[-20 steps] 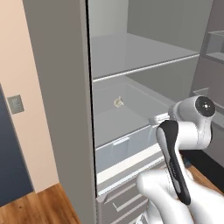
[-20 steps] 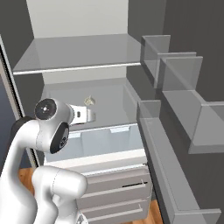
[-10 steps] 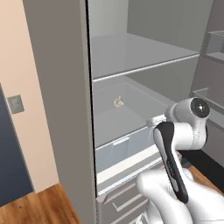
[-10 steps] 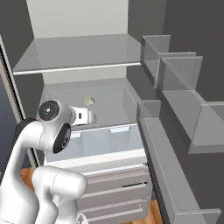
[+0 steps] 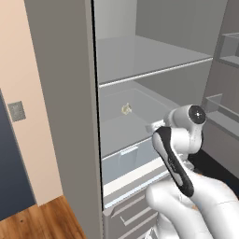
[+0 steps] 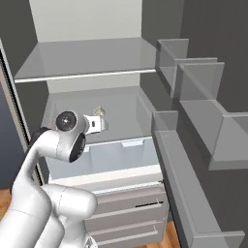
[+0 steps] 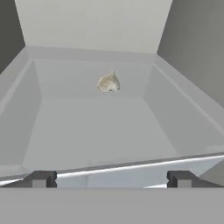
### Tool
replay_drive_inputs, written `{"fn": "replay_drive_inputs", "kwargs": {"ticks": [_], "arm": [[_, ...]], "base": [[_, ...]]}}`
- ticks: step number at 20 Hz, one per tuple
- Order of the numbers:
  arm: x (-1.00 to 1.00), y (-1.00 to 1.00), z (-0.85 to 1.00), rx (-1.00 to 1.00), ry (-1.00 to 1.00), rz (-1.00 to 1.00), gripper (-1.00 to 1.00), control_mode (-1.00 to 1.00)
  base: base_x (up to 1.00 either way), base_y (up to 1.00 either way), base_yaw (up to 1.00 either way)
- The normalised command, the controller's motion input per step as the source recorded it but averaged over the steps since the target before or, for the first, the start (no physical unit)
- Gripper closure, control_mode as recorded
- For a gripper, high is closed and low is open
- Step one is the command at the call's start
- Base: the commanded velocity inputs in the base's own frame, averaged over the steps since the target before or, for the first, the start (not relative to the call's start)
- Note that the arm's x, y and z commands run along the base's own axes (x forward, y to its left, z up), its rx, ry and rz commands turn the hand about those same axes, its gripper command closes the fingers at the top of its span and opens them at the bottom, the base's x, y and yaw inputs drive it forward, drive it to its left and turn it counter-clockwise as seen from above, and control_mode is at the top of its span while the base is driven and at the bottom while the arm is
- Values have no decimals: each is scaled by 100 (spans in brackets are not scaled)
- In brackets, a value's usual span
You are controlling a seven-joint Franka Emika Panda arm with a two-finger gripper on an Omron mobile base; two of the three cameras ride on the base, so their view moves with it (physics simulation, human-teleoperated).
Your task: Take the cheese, chicken drumstick, and garlic from the fridge and place them on the plate on the dining counter to create an appetizer plate.
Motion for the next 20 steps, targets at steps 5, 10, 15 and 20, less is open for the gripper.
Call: {"fn": "replay_drive_inputs", "kwargs": {"ticks": [5,10,15,20], "arm": [[74,4,3,0,7,7,-100,-100],[58,3,5,0,9,0,-100,-100],[26,20,-34,0,-7,0,-100,-100],[6,21,-16,2,-13,0,-100,-100]], "base": [[0,0,0],[0,0,0],[0,0,0],[0,0,0]]}}
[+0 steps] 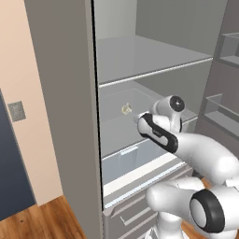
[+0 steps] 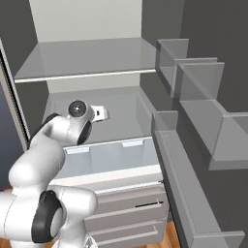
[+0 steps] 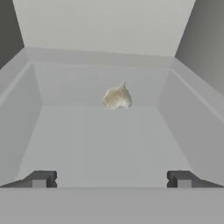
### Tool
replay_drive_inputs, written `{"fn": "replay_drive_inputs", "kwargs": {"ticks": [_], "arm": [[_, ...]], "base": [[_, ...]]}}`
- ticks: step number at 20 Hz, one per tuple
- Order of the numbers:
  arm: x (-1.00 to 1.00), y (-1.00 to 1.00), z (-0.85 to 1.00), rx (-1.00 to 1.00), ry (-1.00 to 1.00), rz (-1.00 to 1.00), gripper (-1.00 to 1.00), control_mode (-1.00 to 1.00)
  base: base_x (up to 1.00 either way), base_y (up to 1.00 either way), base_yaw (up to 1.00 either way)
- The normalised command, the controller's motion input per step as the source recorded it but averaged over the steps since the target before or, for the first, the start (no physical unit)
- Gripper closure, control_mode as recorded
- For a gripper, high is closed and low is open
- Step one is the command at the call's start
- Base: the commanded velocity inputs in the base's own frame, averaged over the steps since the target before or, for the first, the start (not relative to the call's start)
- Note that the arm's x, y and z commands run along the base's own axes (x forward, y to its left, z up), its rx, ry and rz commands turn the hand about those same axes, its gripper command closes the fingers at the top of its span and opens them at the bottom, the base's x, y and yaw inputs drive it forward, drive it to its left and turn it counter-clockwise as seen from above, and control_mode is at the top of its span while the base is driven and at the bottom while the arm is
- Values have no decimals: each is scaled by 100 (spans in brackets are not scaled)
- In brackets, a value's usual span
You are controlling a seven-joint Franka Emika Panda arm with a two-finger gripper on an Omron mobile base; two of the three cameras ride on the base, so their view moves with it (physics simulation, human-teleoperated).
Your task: Take the cheese, chicken drumstick, and garlic from the fridge and place them on the plate on the dining counter to create an appetizer plate.
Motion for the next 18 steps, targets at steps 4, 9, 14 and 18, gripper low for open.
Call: {"fn": "replay_drive_inputs", "kwargs": {"ticks": [4,9,14,18], "arm": [[35,17,0,5,0,0,-100,-100],[58,4,0,5,1,0,-100,-100],[53,0,-3,3,1,0,-100,-100],[50,5,-16,0,5,0,-100,-100]], "base": [[0,0,0],[0,0,0],[0,0,0],[0,0,0]]}}
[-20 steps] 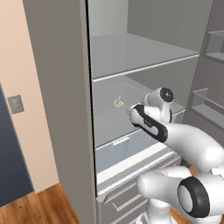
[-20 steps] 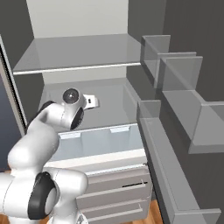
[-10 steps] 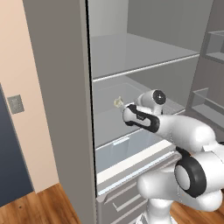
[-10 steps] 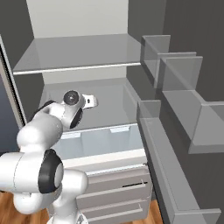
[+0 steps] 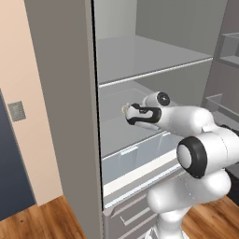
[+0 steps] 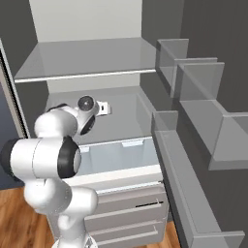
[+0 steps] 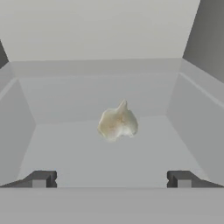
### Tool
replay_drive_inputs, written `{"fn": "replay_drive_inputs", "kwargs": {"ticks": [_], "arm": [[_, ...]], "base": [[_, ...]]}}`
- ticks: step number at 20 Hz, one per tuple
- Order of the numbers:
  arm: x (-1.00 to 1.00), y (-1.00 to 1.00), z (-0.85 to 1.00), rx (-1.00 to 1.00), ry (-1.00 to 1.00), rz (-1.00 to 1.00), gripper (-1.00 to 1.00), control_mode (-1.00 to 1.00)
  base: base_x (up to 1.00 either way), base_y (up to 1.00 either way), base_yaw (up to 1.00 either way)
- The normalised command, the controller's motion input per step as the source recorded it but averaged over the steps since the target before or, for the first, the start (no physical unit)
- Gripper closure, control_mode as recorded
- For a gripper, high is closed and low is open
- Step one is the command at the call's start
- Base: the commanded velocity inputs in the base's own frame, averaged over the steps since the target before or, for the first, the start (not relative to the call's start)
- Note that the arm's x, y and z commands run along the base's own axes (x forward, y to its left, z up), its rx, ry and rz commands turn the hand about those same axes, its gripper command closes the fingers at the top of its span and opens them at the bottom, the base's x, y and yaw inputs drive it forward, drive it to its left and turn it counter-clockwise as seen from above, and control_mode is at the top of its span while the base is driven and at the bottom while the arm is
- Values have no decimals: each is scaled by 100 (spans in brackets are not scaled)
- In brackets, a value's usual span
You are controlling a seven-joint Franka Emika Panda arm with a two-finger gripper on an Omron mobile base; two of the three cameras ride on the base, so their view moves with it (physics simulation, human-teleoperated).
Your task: Take the cheese, chicken drumstick, and garlic from the fridge and place them on the plate on the dining counter to create an appetizer plate.
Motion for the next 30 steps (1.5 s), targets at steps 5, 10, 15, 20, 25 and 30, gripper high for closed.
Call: {"fn": "replay_drive_inputs", "kwargs": {"ticks": [5,10,15,20,25,30], "arm": [[54,0,-25,0,0,0,-100,-100],[49,2,-36,0,0,0,-100,-100],[51,2,-42,0,0,0,-100,-100],[48,7,-43,0,1,0,-100,-100],[36,2,-52,0,3,0,-100,-100],[38,1,-48,0,1,0,-100,-100]], "base": [[0,0,0],[0,0,0],[0,0,0],[0,0,0],[0,0,0],[0,0,0]]}}
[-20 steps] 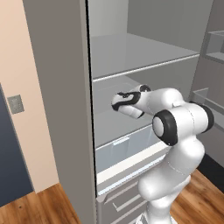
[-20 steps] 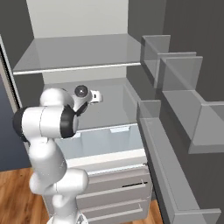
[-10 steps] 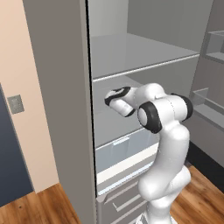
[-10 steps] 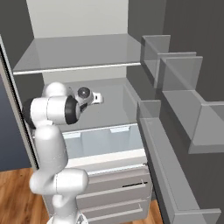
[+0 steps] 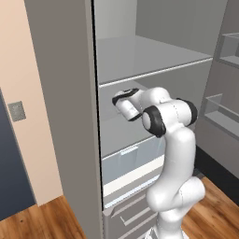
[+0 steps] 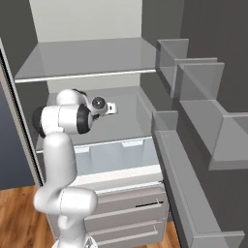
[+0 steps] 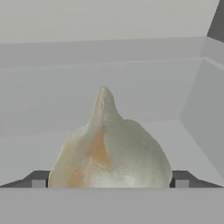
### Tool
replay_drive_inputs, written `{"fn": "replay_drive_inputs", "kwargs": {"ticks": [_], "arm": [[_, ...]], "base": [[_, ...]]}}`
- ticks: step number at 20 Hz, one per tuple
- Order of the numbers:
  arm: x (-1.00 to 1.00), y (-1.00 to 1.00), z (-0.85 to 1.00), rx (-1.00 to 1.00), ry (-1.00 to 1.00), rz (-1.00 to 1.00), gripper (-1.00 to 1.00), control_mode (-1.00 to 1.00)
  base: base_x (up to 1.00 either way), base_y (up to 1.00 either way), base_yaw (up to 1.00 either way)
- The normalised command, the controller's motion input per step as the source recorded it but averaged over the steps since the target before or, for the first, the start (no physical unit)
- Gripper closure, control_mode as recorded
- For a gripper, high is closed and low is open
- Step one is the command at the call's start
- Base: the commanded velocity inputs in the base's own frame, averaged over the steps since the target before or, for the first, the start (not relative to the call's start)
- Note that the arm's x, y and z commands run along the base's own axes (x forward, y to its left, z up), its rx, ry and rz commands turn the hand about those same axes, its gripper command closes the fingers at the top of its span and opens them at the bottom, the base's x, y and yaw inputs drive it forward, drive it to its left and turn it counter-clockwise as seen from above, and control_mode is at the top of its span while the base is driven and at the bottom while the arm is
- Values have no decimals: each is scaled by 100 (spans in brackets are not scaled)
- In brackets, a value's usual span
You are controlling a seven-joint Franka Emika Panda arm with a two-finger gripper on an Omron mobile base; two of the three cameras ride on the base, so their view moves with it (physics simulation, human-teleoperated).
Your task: Take the cheese, chicken drumstick, and garlic from the fridge and place them on the plate on the dining counter to create an appetizer plate.
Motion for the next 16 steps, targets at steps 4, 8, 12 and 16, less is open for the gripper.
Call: {"fn": "replay_drive_inputs", "kwargs": {"ticks": [4,8,12,16], "arm": [[28,8,-44,0,0,0,-100,-100],[2,9,-9,0,-3,0,-100,-100],[-14,0,17,0,-8,0,-100,-100],[0,0,19,0,-2,-1,-100,-100]], "base": [[0,0,0],[0,0,0],[0,0,0],[0,0,0]]}}
